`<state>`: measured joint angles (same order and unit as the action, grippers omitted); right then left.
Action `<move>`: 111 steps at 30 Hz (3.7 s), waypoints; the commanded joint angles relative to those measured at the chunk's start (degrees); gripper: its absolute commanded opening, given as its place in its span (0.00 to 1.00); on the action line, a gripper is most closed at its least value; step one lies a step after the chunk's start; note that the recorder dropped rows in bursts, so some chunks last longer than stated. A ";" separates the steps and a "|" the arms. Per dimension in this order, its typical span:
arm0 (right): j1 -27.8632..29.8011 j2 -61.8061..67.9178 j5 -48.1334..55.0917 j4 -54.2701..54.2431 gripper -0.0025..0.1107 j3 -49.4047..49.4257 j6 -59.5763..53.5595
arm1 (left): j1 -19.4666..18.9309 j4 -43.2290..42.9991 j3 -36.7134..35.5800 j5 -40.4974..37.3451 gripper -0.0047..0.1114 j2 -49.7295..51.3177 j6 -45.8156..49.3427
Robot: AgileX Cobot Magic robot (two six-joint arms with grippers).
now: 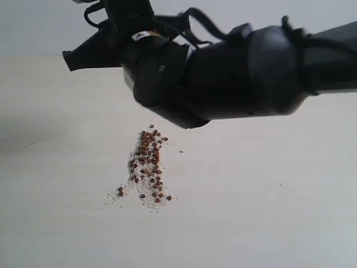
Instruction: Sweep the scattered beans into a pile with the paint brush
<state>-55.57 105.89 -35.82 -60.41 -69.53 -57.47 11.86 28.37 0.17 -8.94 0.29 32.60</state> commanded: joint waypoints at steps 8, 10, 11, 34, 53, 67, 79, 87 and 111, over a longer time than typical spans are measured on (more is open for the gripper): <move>16.03 0.49 16.08 52.66 0.02 5.25 16.89 | 0.23 0.11 -0.17 0.26 0.04 -0.29 0.00; 17.82 2.14 12.91 64.35 0.02 5.25 27.90 | 0.23 0.11 -0.17 0.26 0.04 -0.29 0.00; 18.78 3.00 10.71 71.94 0.02 5.25 33.44 | 0.23 0.11 -0.17 0.26 0.04 -0.29 0.00; 31.37 22.67 -17.62 131.45 0.02 -5.98 77.09 | 0.23 0.11 -0.17 0.26 0.04 -0.29 0.00; 31.37 23.44 -26.55 146.49 0.02 -7.40 104.02 | 0.23 0.11 -0.17 0.26 0.04 -0.29 0.00; 31.37 15.30 -17.64 140.19 0.02 -7.40 102.15 | 0.23 0.11 -0.17 0.26 0.04 -0.29 0.00; 31.24 12.96 19.09 126.56 0.02 -3.22 102.84 | 0.23 0.11 -0.17 0.26 0.04 -0.29 0.00; 30.46 11.87 22.00 94.89 0.02 7.17 92.37 | 0.23 0.11 -0.17 0.26 0.04 -0.29 0.00; 19.60 -4.03 18.66 41.46 0.02 12.00 42.11 | 0.23 0.11 -0.17 0.26 0.04 -0.29 0.00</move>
<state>-36.05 106.72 -16.98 -16.70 -57.58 -12.18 11.86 28.37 0.17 -8.94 0.29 32.60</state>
